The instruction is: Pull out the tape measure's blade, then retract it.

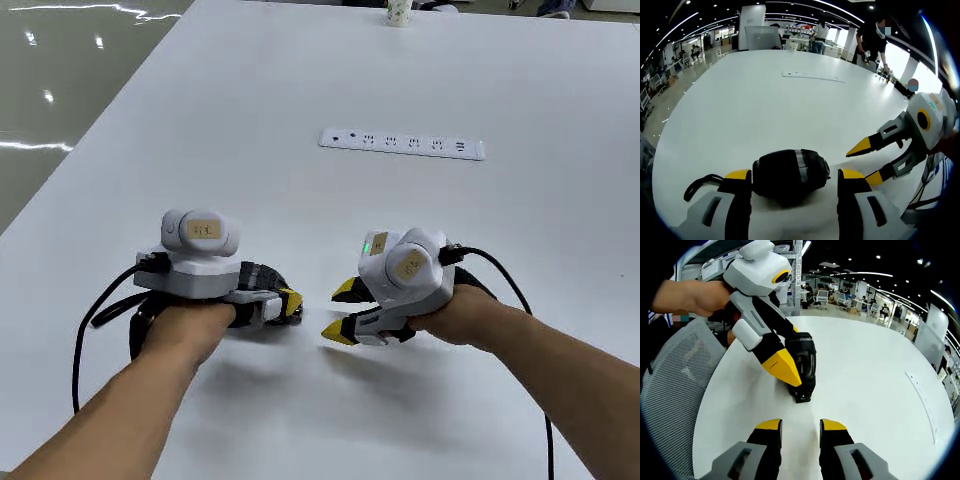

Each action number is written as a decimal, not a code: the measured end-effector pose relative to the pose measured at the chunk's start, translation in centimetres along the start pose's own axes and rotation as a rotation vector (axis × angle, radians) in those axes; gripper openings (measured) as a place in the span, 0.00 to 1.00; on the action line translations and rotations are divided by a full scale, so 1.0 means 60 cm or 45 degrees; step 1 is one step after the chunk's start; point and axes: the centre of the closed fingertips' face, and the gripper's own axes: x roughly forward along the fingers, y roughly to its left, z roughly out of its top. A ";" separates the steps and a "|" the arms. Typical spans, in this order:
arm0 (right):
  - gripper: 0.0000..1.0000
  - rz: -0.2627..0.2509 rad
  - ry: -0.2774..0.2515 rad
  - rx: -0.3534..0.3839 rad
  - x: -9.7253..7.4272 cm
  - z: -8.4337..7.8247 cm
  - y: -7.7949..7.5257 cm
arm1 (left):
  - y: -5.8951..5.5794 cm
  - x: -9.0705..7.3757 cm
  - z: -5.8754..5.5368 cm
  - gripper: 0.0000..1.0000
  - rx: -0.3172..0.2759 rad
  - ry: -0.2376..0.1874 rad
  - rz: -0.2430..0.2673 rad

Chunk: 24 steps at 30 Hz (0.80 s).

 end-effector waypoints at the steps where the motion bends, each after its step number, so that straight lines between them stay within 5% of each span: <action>1: 0.28 -0.010 -0.006 0.004 -0.004 -0.001 0.000 | 0.000 -0.002 -0.001 0.66 0.010 -0.002 0.001; 24: 0.39 -0.145 -0.050 0.127 -0.071 -0.041 0.002 | -0.006 -0.029 -0.023 0.70 0.093 -0.035 -0.074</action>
